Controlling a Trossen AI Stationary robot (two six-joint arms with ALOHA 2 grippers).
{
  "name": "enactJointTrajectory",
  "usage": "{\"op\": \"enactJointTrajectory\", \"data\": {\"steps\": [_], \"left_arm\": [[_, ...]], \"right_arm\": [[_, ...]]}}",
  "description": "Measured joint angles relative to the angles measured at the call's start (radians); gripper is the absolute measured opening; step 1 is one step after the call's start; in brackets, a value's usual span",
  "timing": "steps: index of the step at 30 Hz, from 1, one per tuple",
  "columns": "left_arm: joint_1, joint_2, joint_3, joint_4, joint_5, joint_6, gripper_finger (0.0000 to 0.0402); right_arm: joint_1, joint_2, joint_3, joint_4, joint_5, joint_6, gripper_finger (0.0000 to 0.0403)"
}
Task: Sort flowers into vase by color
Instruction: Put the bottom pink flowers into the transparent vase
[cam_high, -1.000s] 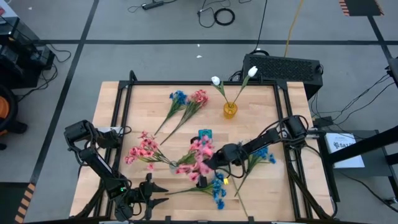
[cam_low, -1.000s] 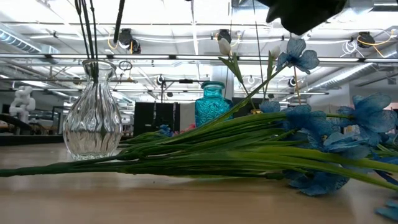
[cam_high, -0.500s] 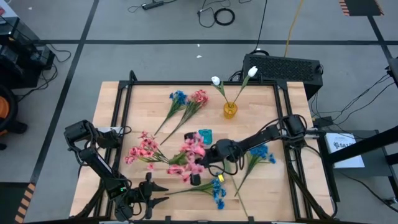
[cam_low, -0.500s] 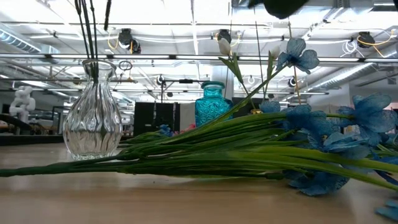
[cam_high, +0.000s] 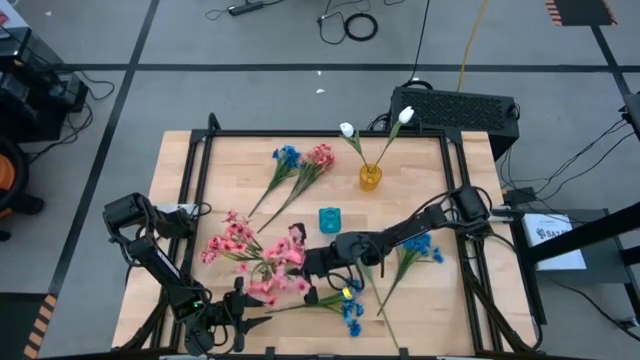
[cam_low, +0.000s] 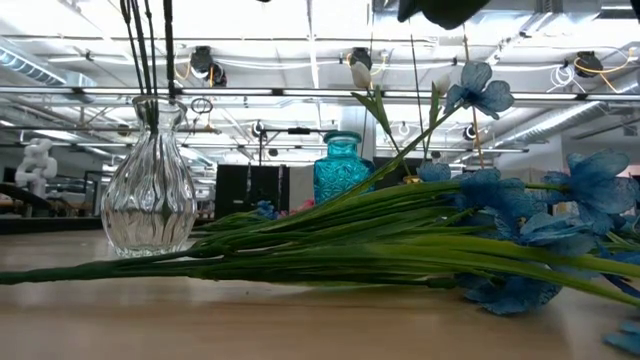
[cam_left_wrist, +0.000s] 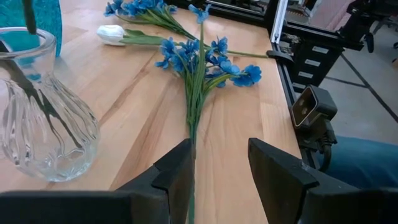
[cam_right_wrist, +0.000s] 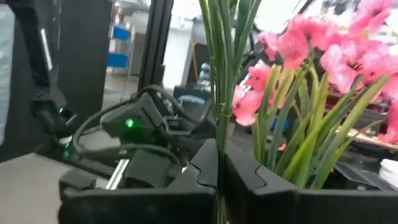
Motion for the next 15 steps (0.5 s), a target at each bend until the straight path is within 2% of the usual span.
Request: {"op": "enactJointTrajectory", "data": {"steps": [15], "left_arm": [[0.0,0.0,0.0,-0.018,-0.002,0.0,0.0159]], "right_arm": [[0.006,0.027,-0.008,0.066,0.007,-0.009,0.0]]}}
